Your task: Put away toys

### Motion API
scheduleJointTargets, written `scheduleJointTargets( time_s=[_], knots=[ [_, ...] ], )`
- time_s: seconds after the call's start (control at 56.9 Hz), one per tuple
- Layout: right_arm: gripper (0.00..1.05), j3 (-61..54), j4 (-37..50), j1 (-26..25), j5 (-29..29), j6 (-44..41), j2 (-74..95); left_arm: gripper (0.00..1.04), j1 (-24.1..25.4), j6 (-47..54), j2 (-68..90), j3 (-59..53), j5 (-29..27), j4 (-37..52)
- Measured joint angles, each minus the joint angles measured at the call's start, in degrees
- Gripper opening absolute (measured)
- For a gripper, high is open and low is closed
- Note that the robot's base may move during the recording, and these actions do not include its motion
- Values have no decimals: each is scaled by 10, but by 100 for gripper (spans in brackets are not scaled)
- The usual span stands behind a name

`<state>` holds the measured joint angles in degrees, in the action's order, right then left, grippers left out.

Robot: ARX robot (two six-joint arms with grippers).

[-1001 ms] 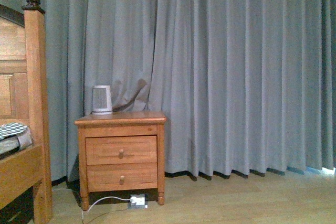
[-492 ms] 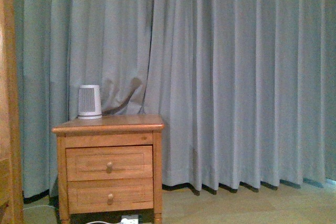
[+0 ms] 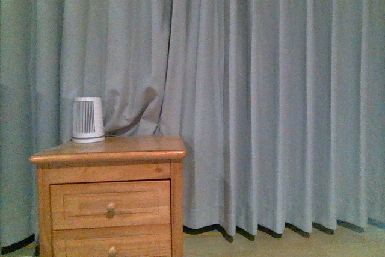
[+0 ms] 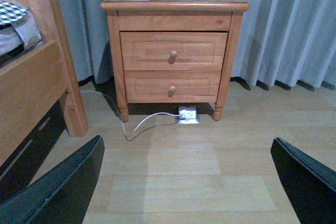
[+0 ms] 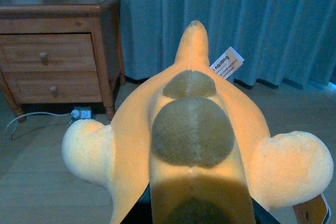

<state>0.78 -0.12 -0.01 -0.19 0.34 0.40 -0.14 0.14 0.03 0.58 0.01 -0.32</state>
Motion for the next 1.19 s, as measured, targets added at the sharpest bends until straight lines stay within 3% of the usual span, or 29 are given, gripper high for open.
scheduleJointTargets(
  time_s=[1.194],
  knots=[
    [10, 0, 0, 0, -2, 0, 0, 99, 1, 0, 0, 0, -3, 0]
  ],
)
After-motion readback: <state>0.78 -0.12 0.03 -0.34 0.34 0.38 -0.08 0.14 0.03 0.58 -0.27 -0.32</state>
